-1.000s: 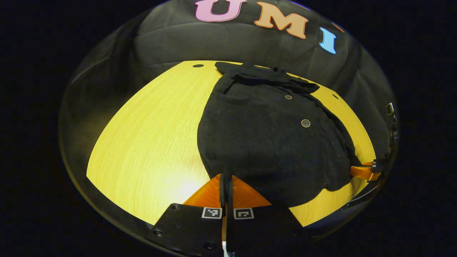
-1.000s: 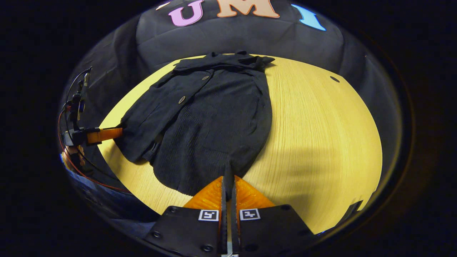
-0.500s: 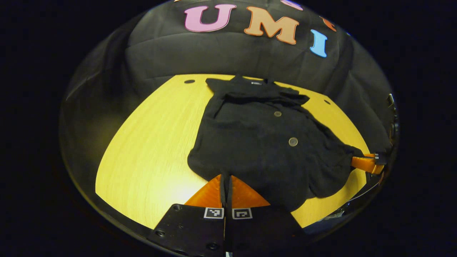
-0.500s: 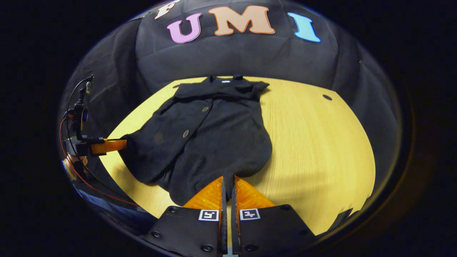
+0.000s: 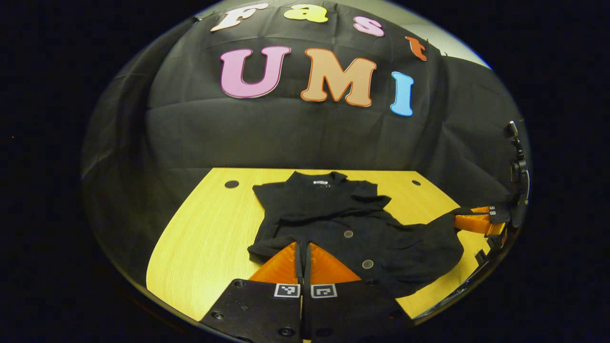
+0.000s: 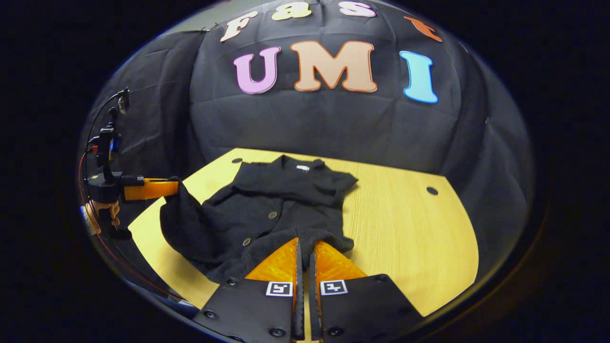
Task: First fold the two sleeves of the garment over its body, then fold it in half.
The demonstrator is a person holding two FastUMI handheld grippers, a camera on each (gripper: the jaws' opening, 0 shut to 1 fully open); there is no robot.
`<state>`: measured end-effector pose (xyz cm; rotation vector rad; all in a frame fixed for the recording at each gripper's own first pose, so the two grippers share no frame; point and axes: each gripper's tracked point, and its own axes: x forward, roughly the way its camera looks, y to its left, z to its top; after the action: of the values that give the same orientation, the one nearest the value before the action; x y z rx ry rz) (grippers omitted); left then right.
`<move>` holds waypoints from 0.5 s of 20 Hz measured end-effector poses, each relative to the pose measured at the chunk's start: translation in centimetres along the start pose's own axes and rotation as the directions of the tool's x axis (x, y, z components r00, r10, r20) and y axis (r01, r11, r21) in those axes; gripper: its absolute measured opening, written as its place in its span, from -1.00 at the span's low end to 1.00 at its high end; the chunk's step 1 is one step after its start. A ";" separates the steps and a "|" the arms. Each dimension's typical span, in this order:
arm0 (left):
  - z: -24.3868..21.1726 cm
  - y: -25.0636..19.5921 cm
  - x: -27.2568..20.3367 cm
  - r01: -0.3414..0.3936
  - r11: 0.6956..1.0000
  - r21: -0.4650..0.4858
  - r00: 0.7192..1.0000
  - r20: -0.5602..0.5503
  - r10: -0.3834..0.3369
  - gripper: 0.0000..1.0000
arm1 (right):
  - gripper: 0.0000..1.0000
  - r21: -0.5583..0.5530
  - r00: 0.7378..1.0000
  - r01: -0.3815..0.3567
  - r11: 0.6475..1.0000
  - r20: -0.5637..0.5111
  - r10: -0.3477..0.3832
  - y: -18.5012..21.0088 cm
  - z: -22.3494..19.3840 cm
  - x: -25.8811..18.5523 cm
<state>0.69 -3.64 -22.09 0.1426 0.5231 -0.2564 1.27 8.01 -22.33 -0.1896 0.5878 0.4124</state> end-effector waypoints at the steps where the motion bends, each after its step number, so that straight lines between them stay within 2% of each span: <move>1: 0.5 0.1 0.6 0.000 1.000 0.005 1.000 0.004 0.000 -1.00 | -0.87 0.000 1.000 0.001 1.000 0.012 -0.001 -0.2 1.1 0.2; 3: 1.6 0.6 1.7 -0.003 1.000 -0.001 1.000 0.007 0.003 -1.00 | -0.87 -0.008 1.000 0.005 1.000 0.027 -0.005 -0.8 2.7 0.9; 5: 3.3 0.5 3.0 0.024 0.996 -0.085 1.000 0.012 -0.023 -1.00 | -0.87 -0.036 0.999 0.020 0.999 0.040 -0.019 -1.4 4.2 1.5; 7: 6.0 1.5 4.0 0.023 0.987 -0.160 0.999 0.033 -0.018 -1.00 | -0.87 -0.061 0.998 0.031 0.998 0.063 -0.028 -1.7 6.1 1.9; 10: 11.0 3.1 5.6 0.015 0.989 -0.147 0.994 0.109 0.001 -1.00 | -0.87 -0.064 0.993 0.042 0.997 0.112 -0.034 -2.2 9.3 2.6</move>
<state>11.46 -4.05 -15.34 -0.0171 0.4329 -0.2297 8.82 9.58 -16.12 -0.2393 0.4613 0.4029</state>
